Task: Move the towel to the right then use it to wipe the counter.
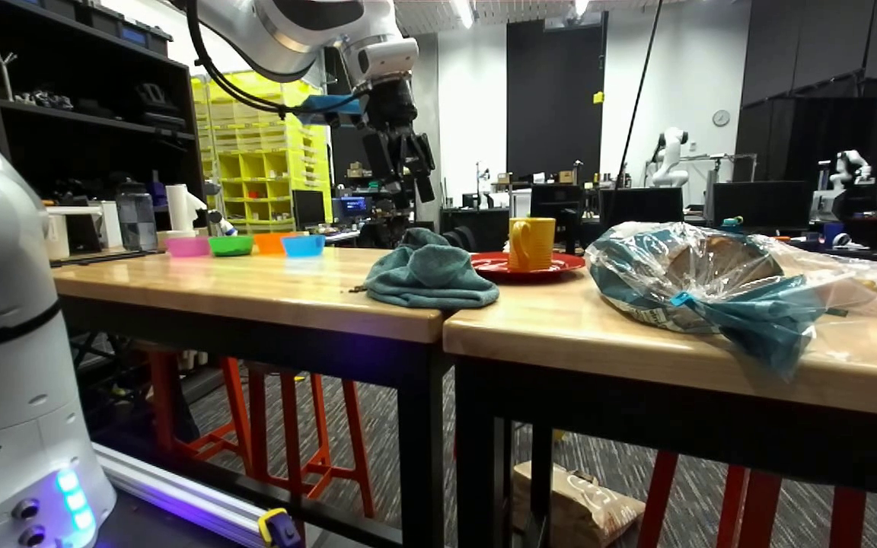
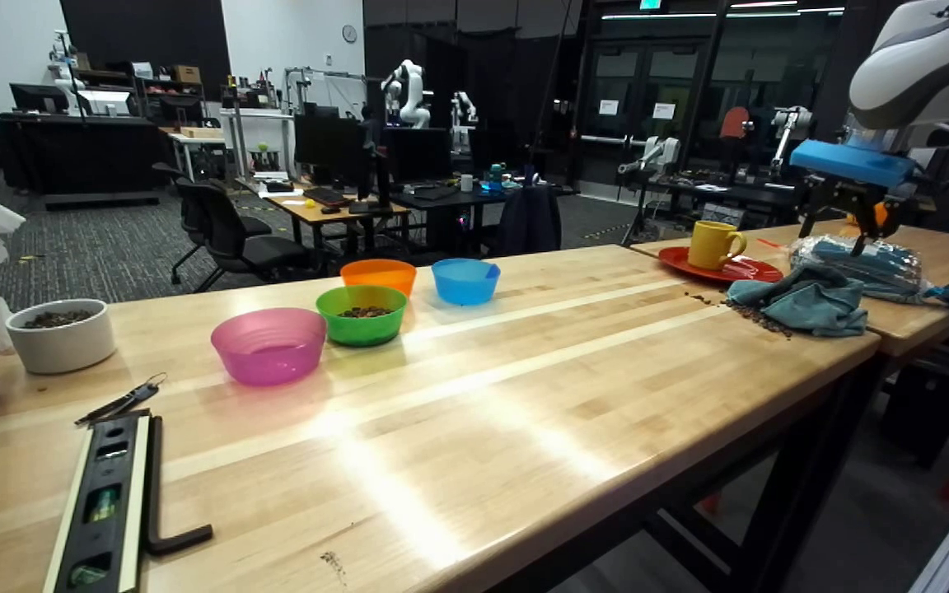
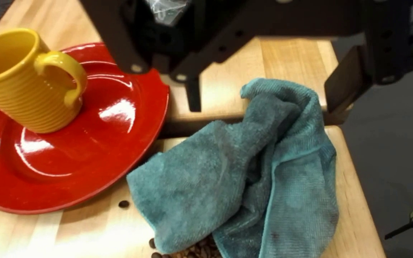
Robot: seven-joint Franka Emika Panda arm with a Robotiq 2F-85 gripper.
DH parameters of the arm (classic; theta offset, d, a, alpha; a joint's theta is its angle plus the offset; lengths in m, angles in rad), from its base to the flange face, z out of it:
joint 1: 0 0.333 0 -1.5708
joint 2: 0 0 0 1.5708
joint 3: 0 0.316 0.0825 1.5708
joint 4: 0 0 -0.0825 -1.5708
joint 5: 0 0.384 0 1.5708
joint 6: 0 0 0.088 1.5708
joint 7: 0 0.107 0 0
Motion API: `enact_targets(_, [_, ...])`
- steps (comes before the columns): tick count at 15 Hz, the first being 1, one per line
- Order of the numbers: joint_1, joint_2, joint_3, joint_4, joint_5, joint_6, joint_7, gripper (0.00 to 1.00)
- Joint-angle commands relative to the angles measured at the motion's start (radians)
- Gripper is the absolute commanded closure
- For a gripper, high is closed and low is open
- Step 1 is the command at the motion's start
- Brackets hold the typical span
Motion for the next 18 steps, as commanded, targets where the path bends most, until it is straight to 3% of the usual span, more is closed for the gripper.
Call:
enact_targets(1, [0.050,-0.090,-0.006,0.013,0.011,-0.058,-0.158,0.00])
enact_targets(4, [0.072,-0.118,-0.003,0.046,0.029,-0.128,-0.275,0.00])
enact_targets(10, [0.069,-0.114,0.023,0.057,0.093,-0.257,-0.213,0.00])
enact_targets(18, [0.064,-0.108,0.012,0.032,0.099,-0.250,-0.209,0.00])
